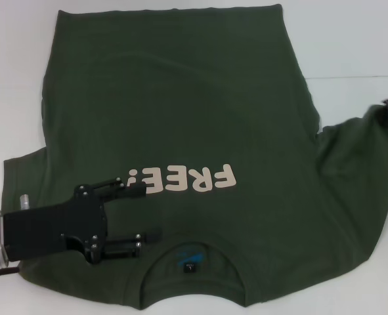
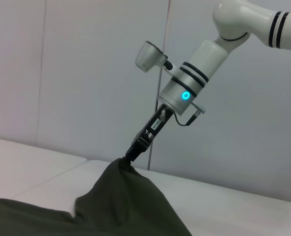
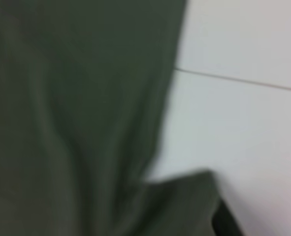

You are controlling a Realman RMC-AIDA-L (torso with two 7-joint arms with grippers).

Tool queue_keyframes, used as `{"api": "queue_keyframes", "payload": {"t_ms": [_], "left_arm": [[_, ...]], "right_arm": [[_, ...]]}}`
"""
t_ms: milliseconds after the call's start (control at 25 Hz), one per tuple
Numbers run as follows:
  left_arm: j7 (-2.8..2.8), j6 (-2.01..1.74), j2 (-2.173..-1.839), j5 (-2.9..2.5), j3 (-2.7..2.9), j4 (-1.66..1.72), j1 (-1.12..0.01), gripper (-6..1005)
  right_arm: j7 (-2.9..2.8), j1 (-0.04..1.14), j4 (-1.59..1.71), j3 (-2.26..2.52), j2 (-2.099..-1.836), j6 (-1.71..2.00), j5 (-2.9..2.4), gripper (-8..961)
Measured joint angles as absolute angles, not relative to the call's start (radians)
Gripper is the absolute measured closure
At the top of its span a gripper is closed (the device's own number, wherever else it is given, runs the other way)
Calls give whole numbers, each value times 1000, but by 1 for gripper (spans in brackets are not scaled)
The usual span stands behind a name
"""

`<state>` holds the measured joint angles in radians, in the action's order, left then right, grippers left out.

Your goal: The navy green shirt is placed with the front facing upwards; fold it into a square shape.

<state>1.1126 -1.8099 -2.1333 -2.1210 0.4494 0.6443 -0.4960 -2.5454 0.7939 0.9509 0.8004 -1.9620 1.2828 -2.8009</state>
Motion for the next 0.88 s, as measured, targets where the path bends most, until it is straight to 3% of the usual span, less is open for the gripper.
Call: {"api": "queue_keyframes", "payload": {"t_ms": [200,680,880], "left_arm": [[1112,-1810,-2134,-2115,449,644,-495,172],[1112,-1801,-2135,-2112,449,643,-493,172],[1112,-1800,-2135,-2112,449,643,-491,172]], "right_arm": [[-2511,818,977,808,-1978,1370,-2678,851],[-2414,850,984,961,-2074,1332,-2588,828],[-2403,857,968,994,-2084,1281,-2583,819]]}}
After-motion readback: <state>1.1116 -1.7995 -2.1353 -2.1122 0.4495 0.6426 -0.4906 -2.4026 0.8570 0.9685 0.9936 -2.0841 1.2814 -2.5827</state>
